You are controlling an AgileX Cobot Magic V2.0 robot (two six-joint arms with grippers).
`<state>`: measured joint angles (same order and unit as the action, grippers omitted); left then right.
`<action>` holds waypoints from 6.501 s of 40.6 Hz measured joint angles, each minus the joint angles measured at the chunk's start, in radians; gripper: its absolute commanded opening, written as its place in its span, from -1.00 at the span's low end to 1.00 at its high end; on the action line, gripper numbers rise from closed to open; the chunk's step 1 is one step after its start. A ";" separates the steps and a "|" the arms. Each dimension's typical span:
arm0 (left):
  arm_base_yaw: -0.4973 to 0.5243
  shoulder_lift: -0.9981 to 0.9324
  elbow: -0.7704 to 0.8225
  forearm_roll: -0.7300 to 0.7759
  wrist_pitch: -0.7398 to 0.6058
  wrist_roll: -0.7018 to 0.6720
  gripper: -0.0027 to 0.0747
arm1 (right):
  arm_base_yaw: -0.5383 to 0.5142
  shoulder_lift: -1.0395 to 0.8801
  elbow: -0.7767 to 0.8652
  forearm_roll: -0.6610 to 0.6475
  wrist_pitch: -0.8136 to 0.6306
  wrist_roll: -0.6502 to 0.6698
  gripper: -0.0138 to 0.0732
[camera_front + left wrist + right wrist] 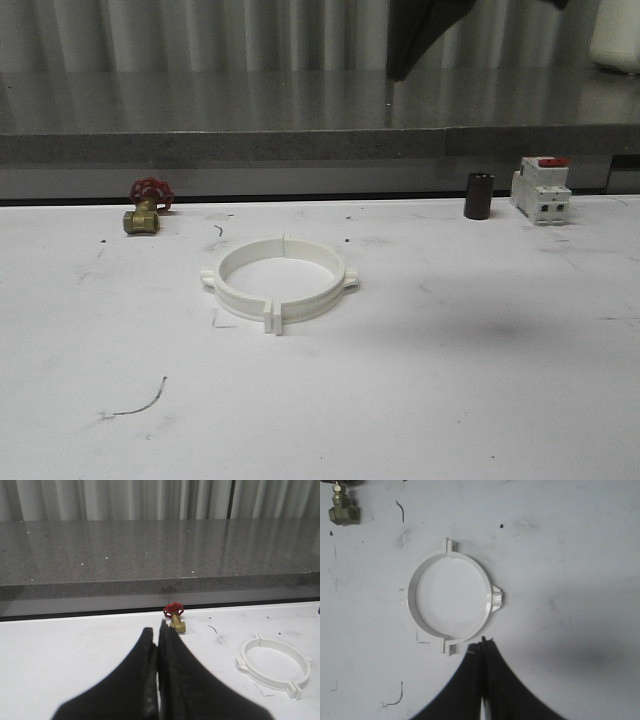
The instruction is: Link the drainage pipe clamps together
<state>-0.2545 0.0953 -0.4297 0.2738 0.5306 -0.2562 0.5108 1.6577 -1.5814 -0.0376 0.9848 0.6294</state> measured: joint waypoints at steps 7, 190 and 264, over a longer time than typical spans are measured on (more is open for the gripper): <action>0.000 0.000 0.000 0.000 0.000 0.000 -0.98 | -0.027 -0.110 0.000 -0.051 0.080 -0.043 -0.94; 0.253 -0.101 0.435 -0.280 -0.368 0.340 -0.98 | -0.466 -1.562 1.179 -0.066 -0.327 -0.535 -0.94; 0.253 -0.101 0.435 -0.281 -0.369 0.340 -0.98 | -0.466 -1.669 1.609 0.089 -0.777 -0.629 -0.94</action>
<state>-0.0011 -0.0055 0.0056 -0.0076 0.1611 0.0835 0.0449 -0.0109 0.0280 0.0518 0.2074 0.0000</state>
